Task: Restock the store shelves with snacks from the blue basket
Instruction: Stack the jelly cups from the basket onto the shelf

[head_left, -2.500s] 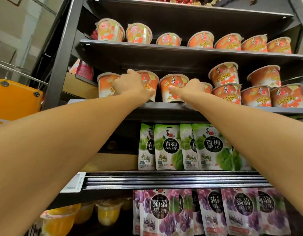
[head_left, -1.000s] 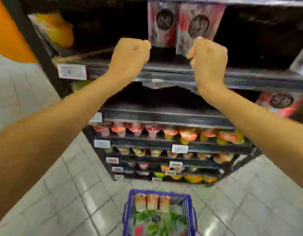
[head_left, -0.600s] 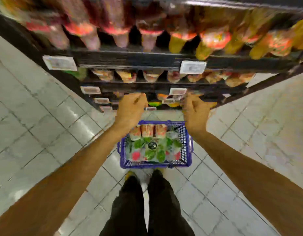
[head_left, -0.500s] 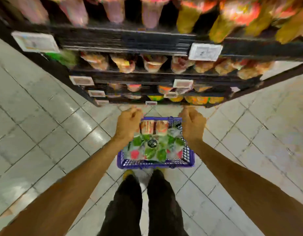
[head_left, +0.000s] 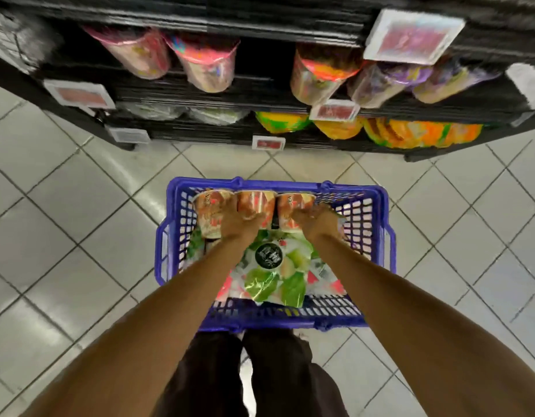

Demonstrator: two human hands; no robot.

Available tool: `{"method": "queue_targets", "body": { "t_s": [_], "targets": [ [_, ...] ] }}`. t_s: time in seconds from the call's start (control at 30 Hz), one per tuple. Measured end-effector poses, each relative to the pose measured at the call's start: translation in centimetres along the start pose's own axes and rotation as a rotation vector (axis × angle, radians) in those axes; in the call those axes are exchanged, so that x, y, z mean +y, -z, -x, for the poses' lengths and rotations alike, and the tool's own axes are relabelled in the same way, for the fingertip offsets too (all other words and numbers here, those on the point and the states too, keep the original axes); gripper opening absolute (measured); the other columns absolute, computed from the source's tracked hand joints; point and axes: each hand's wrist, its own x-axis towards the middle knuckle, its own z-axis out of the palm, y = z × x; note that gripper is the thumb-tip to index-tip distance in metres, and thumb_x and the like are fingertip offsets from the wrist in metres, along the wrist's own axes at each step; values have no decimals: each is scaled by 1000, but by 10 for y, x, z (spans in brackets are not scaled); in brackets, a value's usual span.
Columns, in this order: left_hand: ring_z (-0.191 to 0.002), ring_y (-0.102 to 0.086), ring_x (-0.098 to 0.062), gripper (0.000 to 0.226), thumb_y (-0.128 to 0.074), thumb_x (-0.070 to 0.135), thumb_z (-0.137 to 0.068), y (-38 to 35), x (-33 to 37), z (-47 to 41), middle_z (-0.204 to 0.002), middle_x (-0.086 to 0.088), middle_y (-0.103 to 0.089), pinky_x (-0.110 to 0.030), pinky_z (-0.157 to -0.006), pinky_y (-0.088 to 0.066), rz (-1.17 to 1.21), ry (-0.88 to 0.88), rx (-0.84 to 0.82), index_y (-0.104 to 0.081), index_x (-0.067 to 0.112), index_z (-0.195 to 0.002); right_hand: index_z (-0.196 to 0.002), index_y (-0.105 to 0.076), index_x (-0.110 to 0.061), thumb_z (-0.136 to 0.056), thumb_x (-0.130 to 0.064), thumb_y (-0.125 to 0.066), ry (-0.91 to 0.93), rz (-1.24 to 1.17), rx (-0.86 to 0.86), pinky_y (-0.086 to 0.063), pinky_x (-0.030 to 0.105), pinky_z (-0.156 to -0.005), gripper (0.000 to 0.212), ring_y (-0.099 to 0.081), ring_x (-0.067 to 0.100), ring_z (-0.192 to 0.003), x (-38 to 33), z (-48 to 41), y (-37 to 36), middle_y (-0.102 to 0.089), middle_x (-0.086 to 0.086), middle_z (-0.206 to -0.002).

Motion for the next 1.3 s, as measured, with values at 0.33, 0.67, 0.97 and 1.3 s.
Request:
{"method": "queue_targets", "body": {
  "t_s": [0.33,0.67,0.97,1.3],
  "targets": [
    [-135,-43,-35,120,-80,61,-62,-48,2,-41,-148,-19,-42,-43,-107,-44,-342,139,22,-21,2,-148,-127,-62,-10,-72,-56,-78,-122,-60,-98,-44,35,-103,73,-58,29,-122,33,-57,-24,-64,11,-130],
    [-70,-63,-9,36,-89,32,-66,11,13,60,-84,3,-67,-24,-59,-48,320,127,-154,-58,23,-83,-90,-64,-23,-77,-23,-83,-131,-582,-195,-56,29,-64,23,-69,12,-79,45,50,62,-72,-4,-85],
    [-82,-73,-14,29,-85,25,-69,207,145,229,-89,0,-78,-26,-75,-57,365,-229,-176,-74,19,-94,-92,-61,-29,-67,-36,-88,146,-693,-201,-46,23,-62,38,-65,5,-74,-80,227,184,-68,-15,-80],
    [-97,-62,-27,26,-66,4,-88,423,320,472,-102,-11,-61,-53,-96,-48,429,-756,-110,-53,2,-110,-107,-70,-27,-56,-56,-84,805,-786,-114,-53,26,-73,61,-70,11,-84,-257,472,398,-74,-2,-97]
  ]
}}
